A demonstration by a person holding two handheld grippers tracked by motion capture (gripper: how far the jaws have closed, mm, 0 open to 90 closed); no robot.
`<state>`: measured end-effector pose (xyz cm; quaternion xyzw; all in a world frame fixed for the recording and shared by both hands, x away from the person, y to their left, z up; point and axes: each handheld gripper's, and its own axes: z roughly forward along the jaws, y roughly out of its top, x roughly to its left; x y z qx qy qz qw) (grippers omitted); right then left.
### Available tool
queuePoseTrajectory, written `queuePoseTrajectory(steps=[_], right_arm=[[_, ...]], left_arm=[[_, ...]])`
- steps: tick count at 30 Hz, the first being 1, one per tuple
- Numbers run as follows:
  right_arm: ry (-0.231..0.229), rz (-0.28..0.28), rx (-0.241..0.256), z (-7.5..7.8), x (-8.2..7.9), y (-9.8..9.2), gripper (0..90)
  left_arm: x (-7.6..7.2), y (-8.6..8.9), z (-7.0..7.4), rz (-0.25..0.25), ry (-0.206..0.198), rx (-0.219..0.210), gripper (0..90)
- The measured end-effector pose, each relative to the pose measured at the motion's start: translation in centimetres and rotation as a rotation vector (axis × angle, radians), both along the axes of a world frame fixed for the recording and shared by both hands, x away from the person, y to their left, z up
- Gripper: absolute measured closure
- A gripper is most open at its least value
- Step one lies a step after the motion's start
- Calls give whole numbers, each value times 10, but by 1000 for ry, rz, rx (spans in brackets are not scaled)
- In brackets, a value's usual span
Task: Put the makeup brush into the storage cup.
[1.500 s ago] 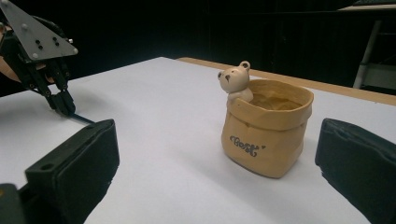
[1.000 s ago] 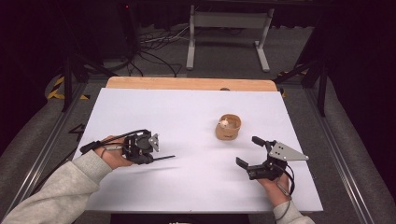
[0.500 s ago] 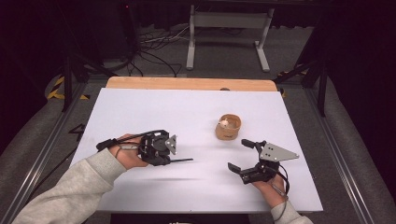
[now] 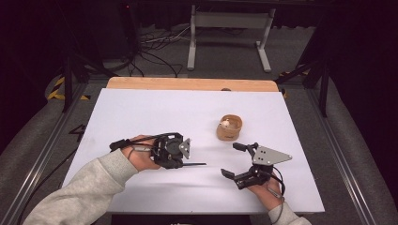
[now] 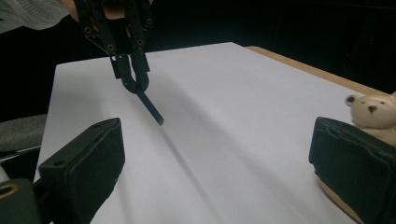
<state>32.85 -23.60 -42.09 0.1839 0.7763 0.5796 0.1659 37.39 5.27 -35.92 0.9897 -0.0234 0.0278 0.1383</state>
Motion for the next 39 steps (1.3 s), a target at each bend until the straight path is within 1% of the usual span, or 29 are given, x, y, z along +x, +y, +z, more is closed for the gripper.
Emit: queuePoseTrajectory(steps=[1,2,4,5,6,7,10,11,12,14,15,16,17,20,21,25,28,29,32,34,35,36,39], right_arm=[[2,9,-3,0,0,1,46],[4,21,-9,0,0,4,54],[12,38,-21,-2,0,7,68],[19,56,-28,-3,0,11,84],[19,56,-28,-3,0,11,84],[19,65,-34,-3,0,12,91],[19,85,-37,-3,-1,16,111],[20,91,-41,-3,-1,17,116],[21,96,-42,-3,-1,18,123],[23,113,-50,-4,-1,22,143],[23,113,-50,-4,-1,22,143],[24,117,-52,-4,-1,22,150],[25,124,-57,-4,0,24,161],[24,148,-60,-4,-1,27,212],[24,155,-65,-4,-1,27,220],[26,177,-78,-5,-1,31,266],[32,192,-86,-6,-1,34,315],[30,203,-92,-7,-1,35,351],[29,208,-97,-7,-1,36,375],[37,221,-99,-8,0,36,438],[40,235,-108,-9,0,37,496],[40,235,-108,-9,0,37,496],[44,259,-121,-9,0,39,589]], left_arm=[[-1,-2,0,-2,0,3,828],[-1,-4,-1,-9,-3,-6,828],[-2,-7,0,-20,-5,3,828],[-4,-10,-1,-21,1,-5,828],[-4,-10,-1,-21,1,-5,828],[-4,-12,0,-32,-1,2,828],[-6,-16,-1,-35,4,0,828],[-7,-18,-1,-38,1,7,828],[-7,-19,-1,-39,8,0,828],[-8,-21,-1,-43,5,6,828],[-9,-22,-1,-47,1,10,828],[-9,-23,-1,-56,1,0,828],[-10,-23,-1,-61,9,-1,828],[-12,-25,-2,-74,8,3,828],[-12,-26,-2,-78,15,1,828],[-14,-28,-2,-87,11,9,828],[-15,-29,-2,-87,10,5,828],[-15,-29,-2,-88,12,3,828],[-15,-30,-2,-98,11,5,828],[-16,-30,-2,-97,8,6,828],[-16,-31,-1,-101,8,7,828],[-16,-31,-1,-101,8,7,828],[-16,-31,-1,-102,7,7,828]])
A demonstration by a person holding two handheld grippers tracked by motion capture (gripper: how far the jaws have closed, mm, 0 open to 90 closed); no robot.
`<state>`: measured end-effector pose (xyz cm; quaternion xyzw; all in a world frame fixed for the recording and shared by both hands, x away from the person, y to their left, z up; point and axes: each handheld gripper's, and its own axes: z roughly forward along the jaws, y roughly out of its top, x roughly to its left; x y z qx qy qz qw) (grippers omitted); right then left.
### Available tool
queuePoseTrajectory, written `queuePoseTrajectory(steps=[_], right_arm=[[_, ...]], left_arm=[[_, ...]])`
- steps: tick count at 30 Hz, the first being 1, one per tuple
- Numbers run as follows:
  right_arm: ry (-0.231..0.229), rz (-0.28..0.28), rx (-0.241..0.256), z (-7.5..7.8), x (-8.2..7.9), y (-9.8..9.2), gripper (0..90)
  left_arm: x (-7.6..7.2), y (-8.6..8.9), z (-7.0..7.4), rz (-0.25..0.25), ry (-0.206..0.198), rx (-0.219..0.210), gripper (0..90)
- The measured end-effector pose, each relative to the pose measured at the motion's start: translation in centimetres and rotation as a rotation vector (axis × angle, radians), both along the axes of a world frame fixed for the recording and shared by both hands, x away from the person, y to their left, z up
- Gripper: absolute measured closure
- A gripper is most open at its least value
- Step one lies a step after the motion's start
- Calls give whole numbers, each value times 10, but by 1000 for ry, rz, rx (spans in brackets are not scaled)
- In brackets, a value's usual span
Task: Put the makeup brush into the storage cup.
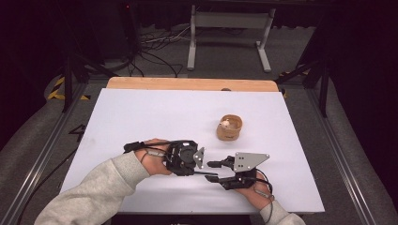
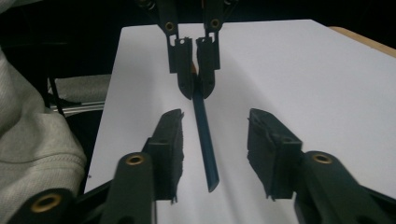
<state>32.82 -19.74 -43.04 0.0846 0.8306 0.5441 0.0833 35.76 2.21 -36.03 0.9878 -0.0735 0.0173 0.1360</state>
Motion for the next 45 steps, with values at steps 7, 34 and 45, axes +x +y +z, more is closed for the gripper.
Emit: queuePoseTrajectory(steps=[7,34,45], right_arm=[[21,36,-22,-3,2,2,722],[10,75,-40,-1,-1,3,851],[-3,72,-19,1,-1,0,852]], left_arm=[[-1,0,0,-14,-1,9,827],[-3,1,2,-32,-3,-1,827],[1,7,5,-2,19,-67,699]])
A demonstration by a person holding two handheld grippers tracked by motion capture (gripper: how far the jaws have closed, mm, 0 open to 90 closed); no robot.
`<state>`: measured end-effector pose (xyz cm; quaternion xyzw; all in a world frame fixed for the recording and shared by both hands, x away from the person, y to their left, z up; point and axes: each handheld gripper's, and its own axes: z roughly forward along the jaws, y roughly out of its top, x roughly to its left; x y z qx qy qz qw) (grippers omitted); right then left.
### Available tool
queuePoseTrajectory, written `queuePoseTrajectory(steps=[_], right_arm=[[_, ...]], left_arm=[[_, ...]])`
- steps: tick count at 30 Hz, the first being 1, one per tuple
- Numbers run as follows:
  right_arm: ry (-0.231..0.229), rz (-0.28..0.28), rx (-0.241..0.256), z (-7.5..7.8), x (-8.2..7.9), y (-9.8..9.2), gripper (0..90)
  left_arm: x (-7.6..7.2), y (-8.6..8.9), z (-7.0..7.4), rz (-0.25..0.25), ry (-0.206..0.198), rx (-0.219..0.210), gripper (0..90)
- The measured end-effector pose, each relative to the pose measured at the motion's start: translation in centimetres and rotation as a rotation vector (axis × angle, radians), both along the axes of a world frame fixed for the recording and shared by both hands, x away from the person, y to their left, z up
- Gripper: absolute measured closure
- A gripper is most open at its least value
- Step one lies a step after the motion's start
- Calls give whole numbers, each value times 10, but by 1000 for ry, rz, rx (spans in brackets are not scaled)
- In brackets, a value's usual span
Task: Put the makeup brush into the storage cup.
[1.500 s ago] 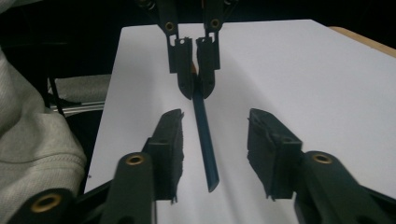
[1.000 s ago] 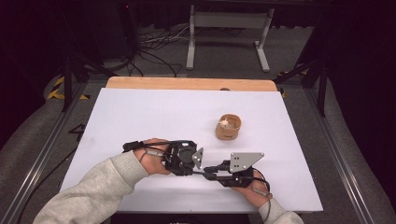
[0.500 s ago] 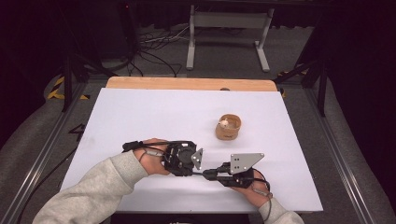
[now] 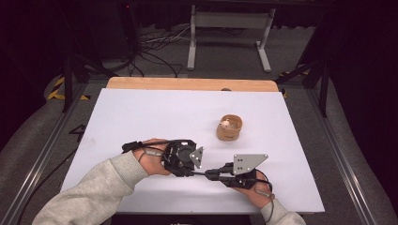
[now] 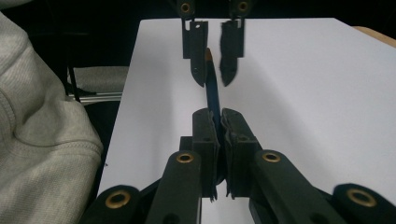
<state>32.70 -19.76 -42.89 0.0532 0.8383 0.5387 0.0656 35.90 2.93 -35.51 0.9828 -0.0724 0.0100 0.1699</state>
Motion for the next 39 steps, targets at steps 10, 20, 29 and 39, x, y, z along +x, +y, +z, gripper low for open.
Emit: queuePoseTrajectory(steps=[10,20,29,39], right_arm=[[-16,-19,38,6,-2,-8,852],[-19,-32,83,10,-3,-18,852],[-20,-35,102,13,-5,-21,852],[-14,-43,116,13,-4,-24,852]], left_arm=[[3,19,7,31,-12,-157,501],[1,39,5,73,2,-307,494],[5,57,-2,109,40,-410,515],[7,64,-10,121,71,-464,559]])
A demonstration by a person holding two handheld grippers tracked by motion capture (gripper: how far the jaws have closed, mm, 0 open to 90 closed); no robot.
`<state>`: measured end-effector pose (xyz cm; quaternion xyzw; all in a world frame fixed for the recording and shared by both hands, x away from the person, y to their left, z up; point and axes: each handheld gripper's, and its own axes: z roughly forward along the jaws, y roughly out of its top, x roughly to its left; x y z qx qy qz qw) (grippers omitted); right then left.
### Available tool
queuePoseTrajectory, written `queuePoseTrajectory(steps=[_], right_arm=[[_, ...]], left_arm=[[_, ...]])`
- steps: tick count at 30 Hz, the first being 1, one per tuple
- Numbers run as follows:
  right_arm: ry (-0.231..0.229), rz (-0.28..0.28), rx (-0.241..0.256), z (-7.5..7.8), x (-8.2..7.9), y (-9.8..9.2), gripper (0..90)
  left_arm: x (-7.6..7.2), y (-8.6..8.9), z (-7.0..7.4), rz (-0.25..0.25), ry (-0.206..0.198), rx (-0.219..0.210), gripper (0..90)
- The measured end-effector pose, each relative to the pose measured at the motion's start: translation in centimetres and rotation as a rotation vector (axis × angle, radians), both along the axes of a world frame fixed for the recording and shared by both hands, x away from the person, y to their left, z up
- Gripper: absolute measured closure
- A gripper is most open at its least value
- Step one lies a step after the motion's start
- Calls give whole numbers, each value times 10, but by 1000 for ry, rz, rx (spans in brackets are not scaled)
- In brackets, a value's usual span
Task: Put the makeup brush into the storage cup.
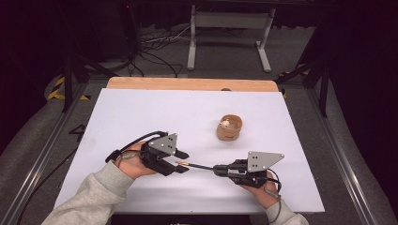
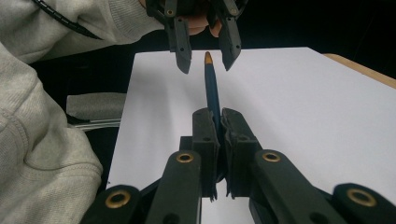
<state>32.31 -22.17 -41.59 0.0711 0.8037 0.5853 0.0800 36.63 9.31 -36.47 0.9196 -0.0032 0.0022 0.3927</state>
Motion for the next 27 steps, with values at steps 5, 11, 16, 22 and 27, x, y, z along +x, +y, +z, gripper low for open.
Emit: queuePoseTrajectory(steps=[5,11,16,22,27], right_arm=[[4,5,10,0,0,0,851],[11,6,23,0,1,-2,852],[15,17,43,0,2,-4,851],[18,24,39,-2,3,-4,851],[21,31,34,-4,4,-2,850]], left_arm=[[-1,0,-4,-1,18,-12,598],[0,2,-8,3,37,-12,661],[0,2,-5,2,32,-6,726],[0,6,-1,-15,30,-29,815],[-1,10,2,-27,24,-49,894]])
